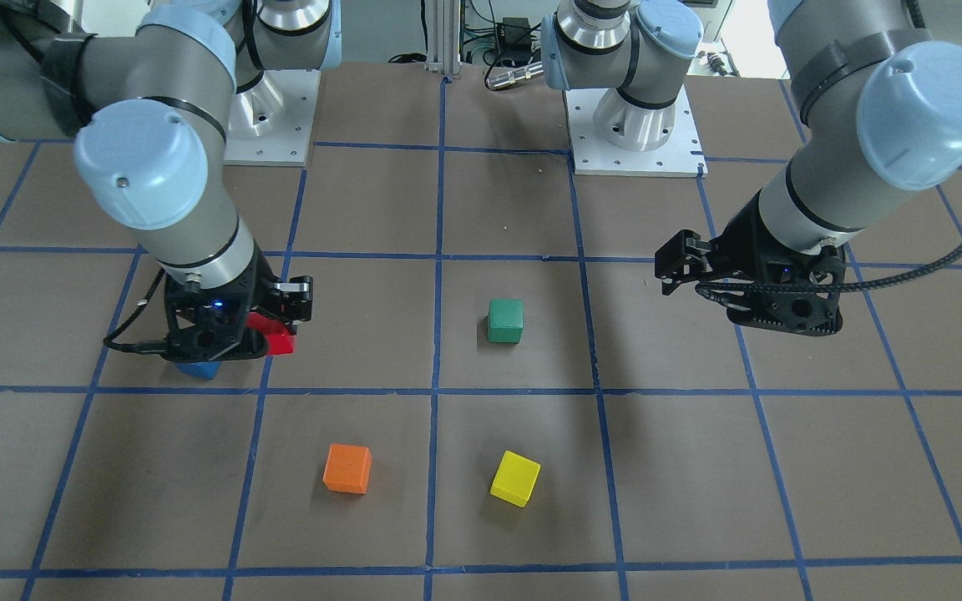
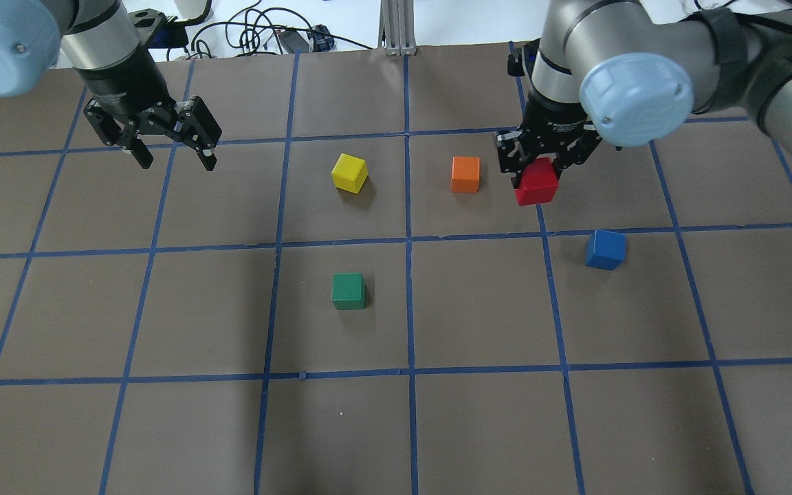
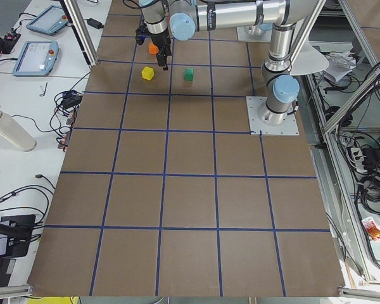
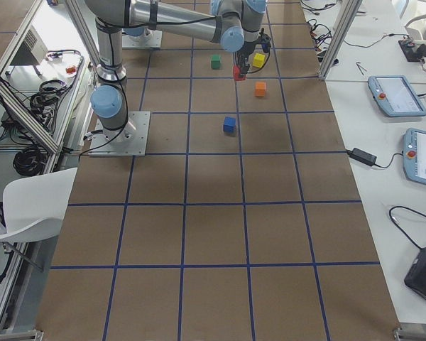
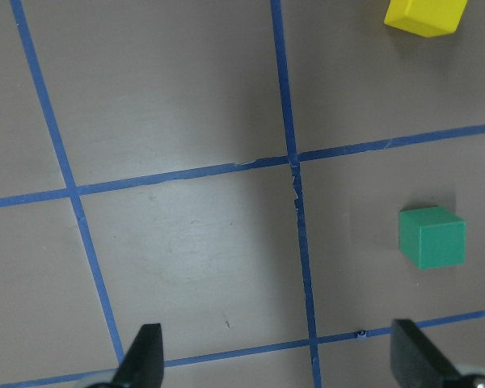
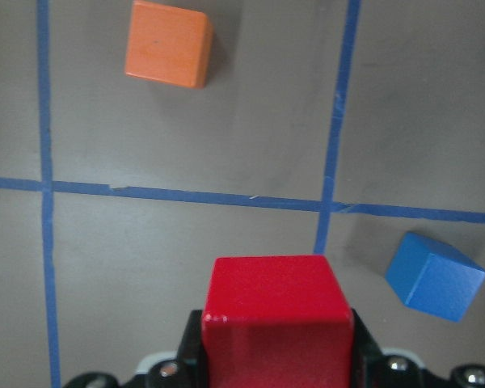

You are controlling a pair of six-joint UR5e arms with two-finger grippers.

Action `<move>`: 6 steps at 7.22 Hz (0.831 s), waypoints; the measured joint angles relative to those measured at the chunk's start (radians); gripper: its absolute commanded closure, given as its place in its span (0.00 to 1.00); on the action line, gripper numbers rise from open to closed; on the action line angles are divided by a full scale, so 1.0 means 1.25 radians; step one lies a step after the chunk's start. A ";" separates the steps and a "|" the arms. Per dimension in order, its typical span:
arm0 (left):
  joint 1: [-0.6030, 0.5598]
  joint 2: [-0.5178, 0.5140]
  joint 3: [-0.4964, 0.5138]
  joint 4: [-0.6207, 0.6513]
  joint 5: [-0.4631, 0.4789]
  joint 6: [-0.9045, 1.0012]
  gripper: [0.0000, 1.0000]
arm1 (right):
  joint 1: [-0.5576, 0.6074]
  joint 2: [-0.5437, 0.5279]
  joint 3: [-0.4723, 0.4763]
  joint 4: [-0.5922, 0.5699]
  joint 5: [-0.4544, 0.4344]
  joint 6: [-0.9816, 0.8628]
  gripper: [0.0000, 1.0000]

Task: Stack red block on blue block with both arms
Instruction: 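Lift the red cube and carry it above the blue cube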

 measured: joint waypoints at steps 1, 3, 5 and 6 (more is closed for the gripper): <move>-0.001 -0.003 0.000 0.000 0.000 -0.001 0.00 | -0.036 -0.005 0.002 0.008 -0.009 -0.001 1.00; -0.003 -0.005 -0.005 0.000 0.000 -0.008 0.00 | -0.087 -0.003 0.013 0.012 -0.011 -0.002 1.00; -0.004 -0.005 -0.013 0.000 0.000 -0.024 0.00 | -0.119 0.003 0.036 0.004 -0.014 -0.001 1.00; -0.004 -0.005 -0.015 0.001 0.000 -0.027 0.00 | -0.134 0.006 0.048 0.001 -0.015 0.004 1.00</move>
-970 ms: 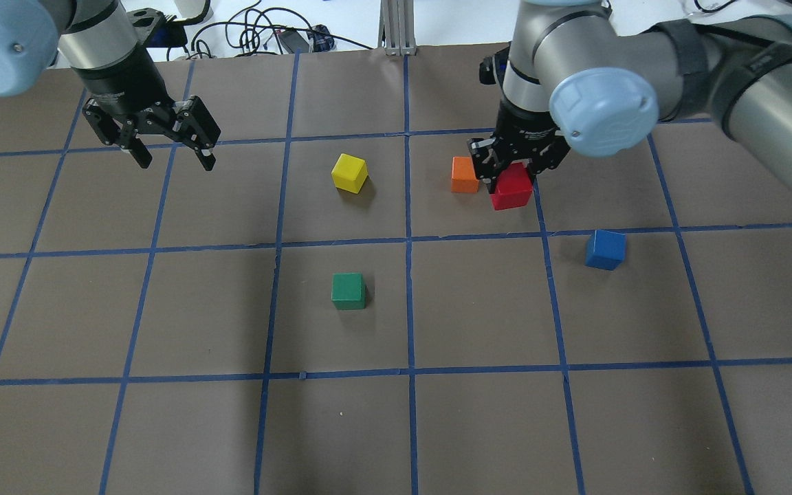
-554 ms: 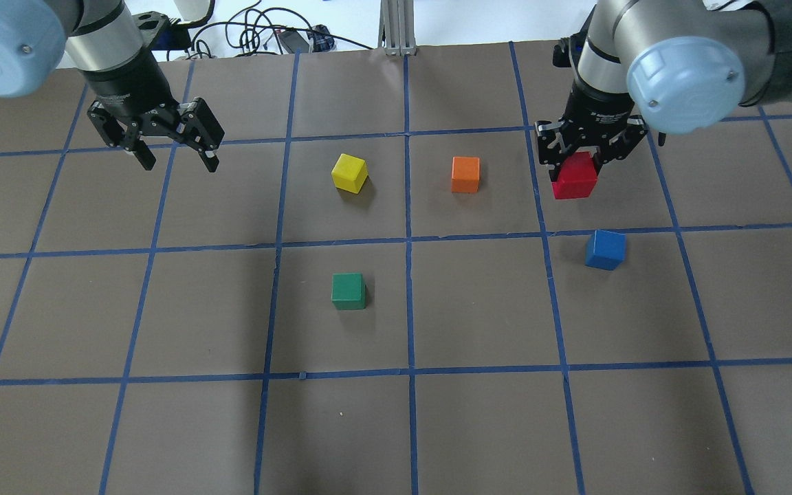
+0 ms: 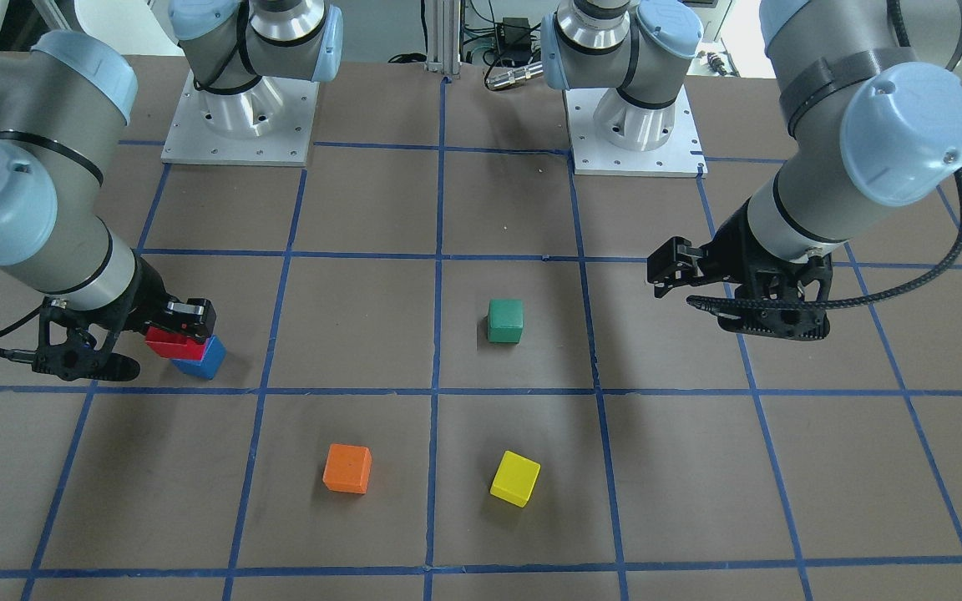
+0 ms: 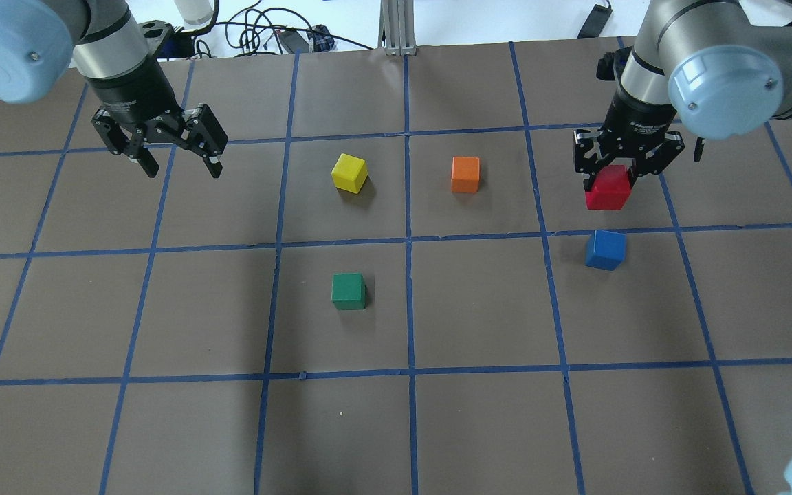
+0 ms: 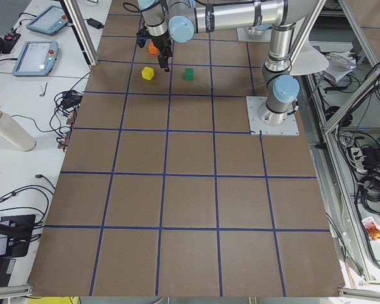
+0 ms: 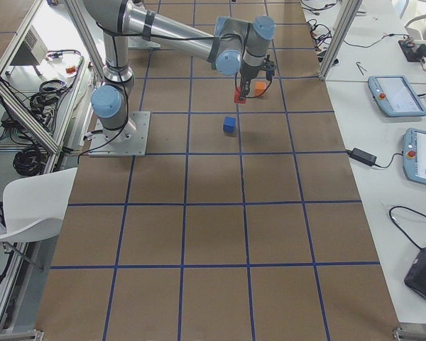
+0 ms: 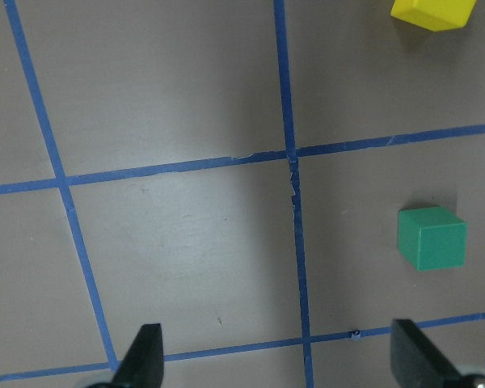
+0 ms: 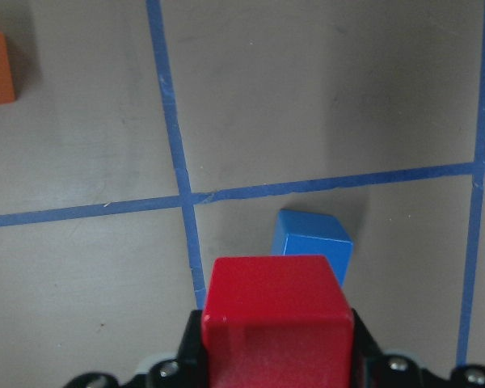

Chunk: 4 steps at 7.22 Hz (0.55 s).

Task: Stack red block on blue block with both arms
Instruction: 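Lift the red cube and carry it above the blue cube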

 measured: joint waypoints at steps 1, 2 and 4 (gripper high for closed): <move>0.000 -0.001 -0.001 0.000 -0.001 -0.002 0.00 | -0.019 0.003 0.019 -0.011 0.000 0.003 1.00; -0.001 -0.001 -0.001 0.000 -0.001 -0.002 0.00 | -0.035 0.003 0.045 -0.042 0.001 0.005 1.00; -0.001 -0.003 -0.003 -0.001 -0.001 -0.003 0.00 | -0.045 0.004 0.105 -0.140 0.000 0.012 1.00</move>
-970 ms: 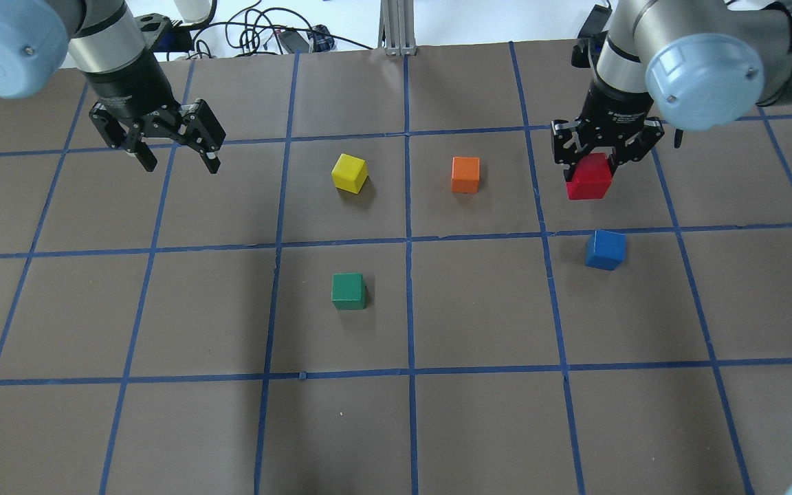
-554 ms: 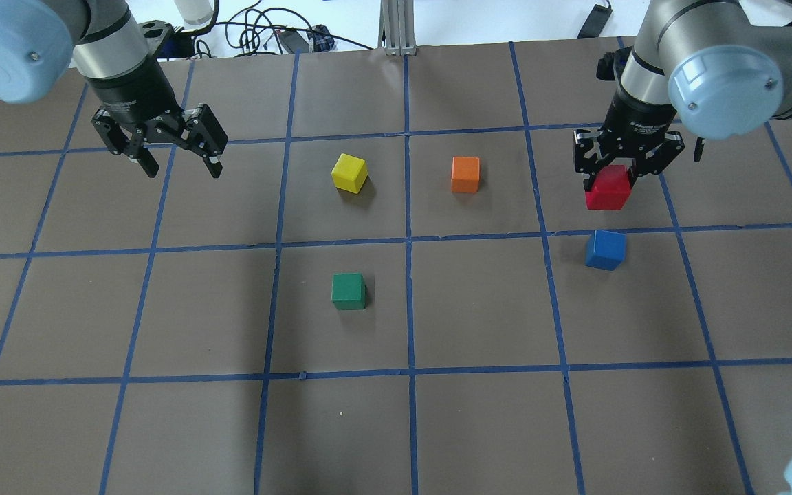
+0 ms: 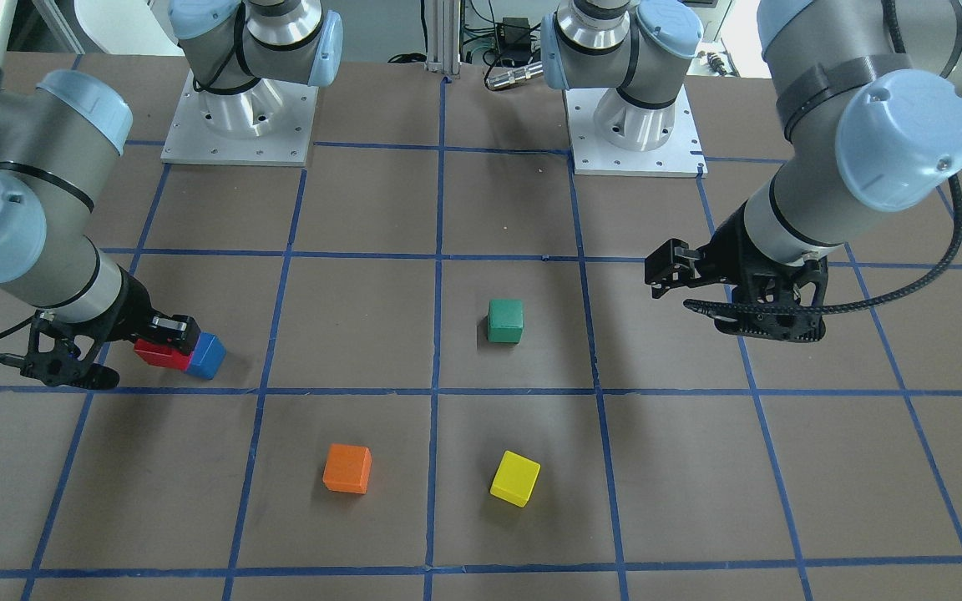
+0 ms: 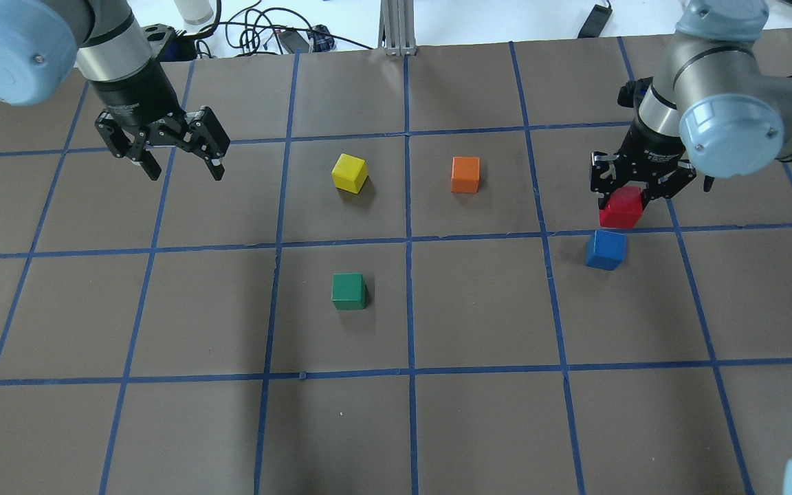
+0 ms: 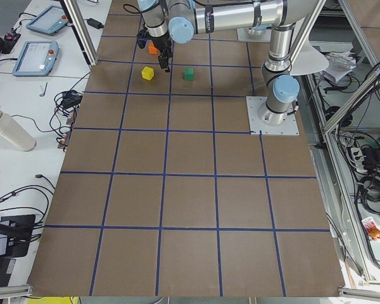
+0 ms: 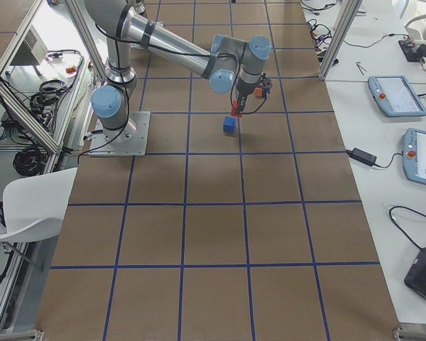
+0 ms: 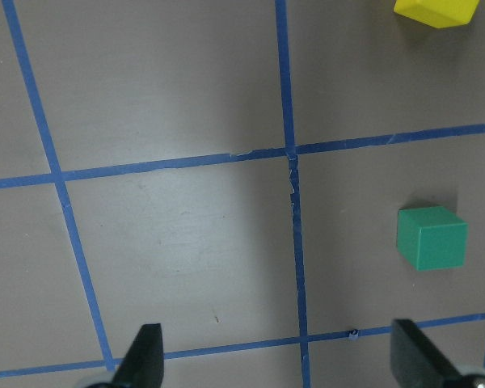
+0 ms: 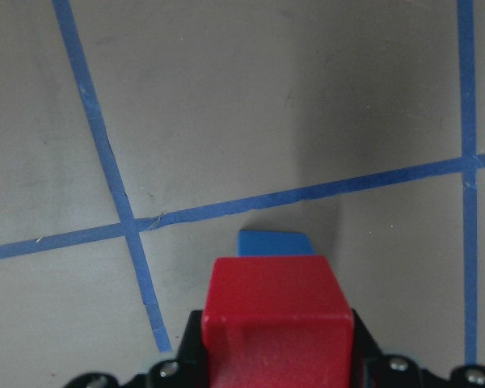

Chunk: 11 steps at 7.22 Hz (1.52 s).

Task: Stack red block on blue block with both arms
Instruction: 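Lower the red cube onto the blue cube and open the right gripper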

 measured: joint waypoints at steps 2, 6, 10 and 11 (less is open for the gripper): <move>-0.002 -0.002 -0.001 0.001 0.001 0.000 0.00 | -0.001 -0.001 0.037 -0.052 -0.002 0.013 1.00; -0.006 -0.004 -0.001 0.001 0.001 -0.001 0.00 | -0.001 -0.006 0.077 -0.059 -0.023 0.043 1.00; -0.006 -0.005 -0.002 0.006 0.000 -0.003 0.00 | -0.001 -0.008 0.089 -0.064 -0.023 0.043 0.41; -0.006 -0.005 -0.002 0.009 0.000 -0.007 0.00 | -0.001 -0.008 0.090 -0.064 -0.023 0.043 0.20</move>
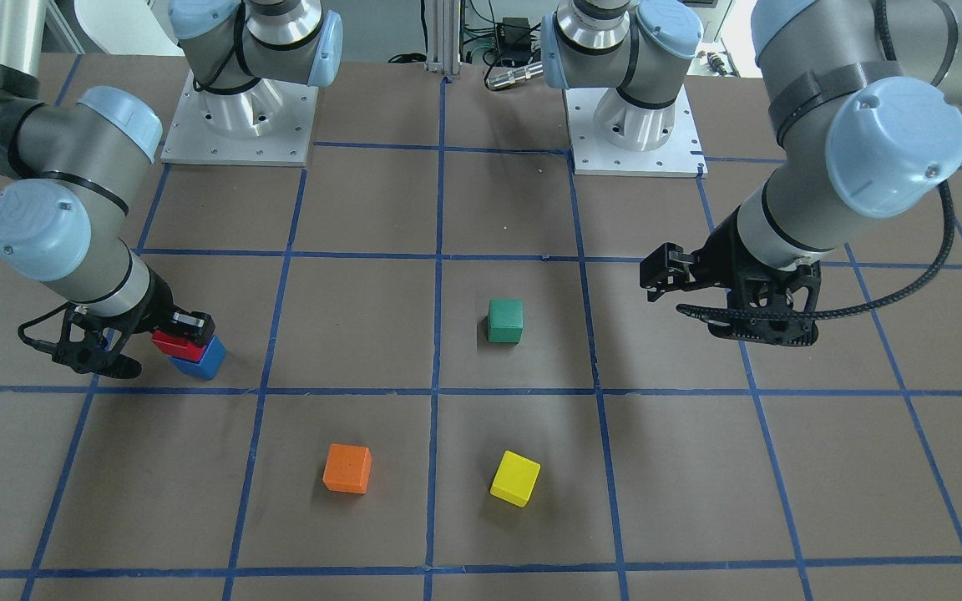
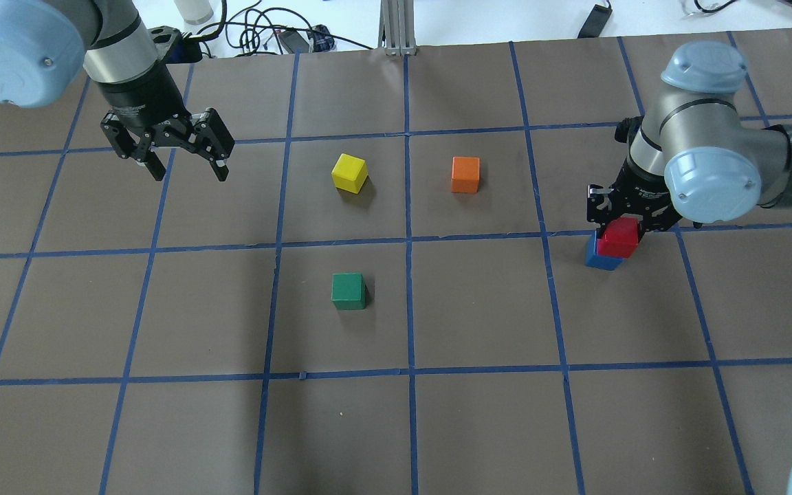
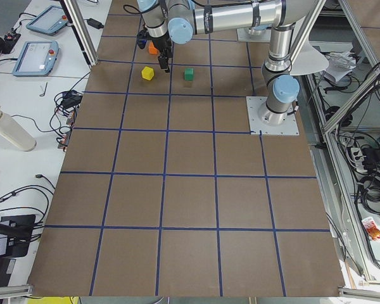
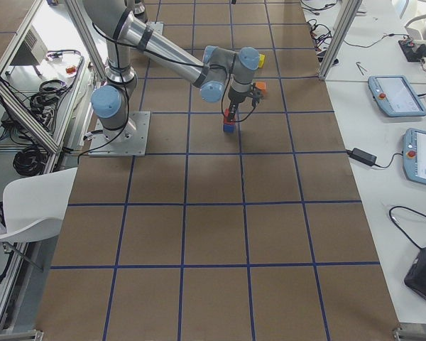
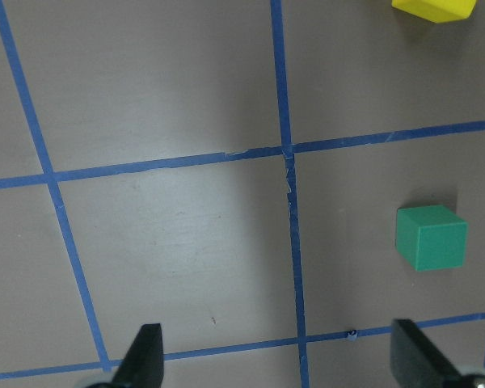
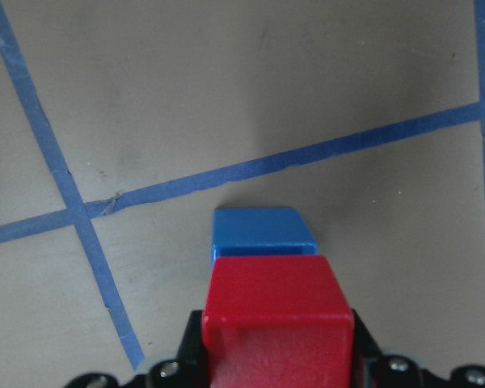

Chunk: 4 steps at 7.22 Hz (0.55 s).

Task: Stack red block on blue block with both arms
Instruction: 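Lower the red cube onto the blue cube and open the right gripper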

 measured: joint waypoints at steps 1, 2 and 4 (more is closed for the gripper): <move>0.000 0.000 -0.002 0.002 0.000 -0.003 0.00 | 0.000 0.000 0.000 0.000 0.000 0.000 0.13; 0.000 0.000 -0.003 0.003 0.000 -0.005 0.00 | 0.000 0.000 0.000 0.000 -0.001 0.000 0.12; 0.000 0.000 -0.004 0.006 0.000 -0.006 0.00 | 0.000 0.000 -0.004 0.000 -0.003 -0.001 0.00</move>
